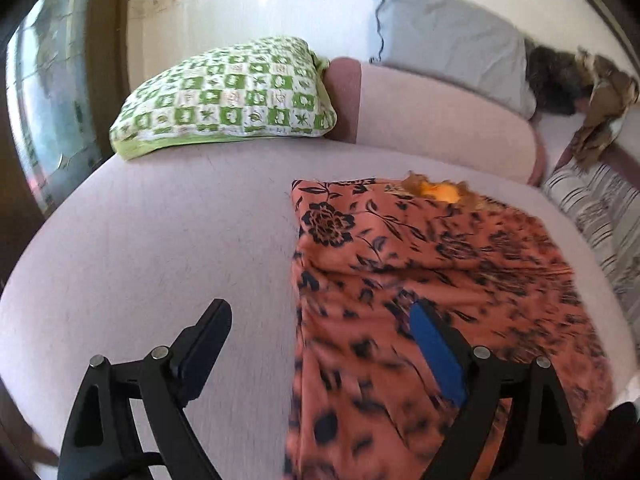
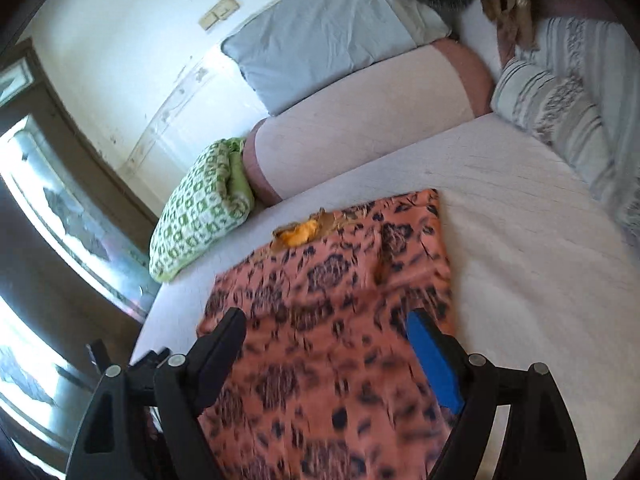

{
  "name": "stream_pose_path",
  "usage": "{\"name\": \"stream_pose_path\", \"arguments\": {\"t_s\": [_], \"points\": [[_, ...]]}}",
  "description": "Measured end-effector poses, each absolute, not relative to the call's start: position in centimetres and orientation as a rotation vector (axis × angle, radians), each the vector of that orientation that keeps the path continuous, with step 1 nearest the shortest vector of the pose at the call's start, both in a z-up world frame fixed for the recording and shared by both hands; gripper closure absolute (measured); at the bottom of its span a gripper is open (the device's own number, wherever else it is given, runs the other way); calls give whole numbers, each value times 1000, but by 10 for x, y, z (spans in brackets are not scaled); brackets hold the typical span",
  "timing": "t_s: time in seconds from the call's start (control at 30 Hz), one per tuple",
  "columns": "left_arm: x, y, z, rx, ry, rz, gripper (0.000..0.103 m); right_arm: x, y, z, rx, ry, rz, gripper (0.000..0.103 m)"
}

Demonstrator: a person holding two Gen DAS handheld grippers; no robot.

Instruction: Fold small clothes

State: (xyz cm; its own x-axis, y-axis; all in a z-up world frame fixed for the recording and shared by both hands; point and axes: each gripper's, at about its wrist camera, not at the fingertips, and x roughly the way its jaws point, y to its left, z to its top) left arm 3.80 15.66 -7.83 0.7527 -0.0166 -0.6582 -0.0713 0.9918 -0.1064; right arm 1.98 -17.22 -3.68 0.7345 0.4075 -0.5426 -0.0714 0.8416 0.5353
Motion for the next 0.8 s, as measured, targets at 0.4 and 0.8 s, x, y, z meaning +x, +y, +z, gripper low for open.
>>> {"name": "stream_pose_path", "arguments": {"t_s": [0.4,0.8], "points": [[-62,158,-110,-169,848,81,12,-27,-194,-119,410,1012,197,17],[-80,165,-131,-184,936,88,12,-44,-208,-168,436,1159,264,17]]}}
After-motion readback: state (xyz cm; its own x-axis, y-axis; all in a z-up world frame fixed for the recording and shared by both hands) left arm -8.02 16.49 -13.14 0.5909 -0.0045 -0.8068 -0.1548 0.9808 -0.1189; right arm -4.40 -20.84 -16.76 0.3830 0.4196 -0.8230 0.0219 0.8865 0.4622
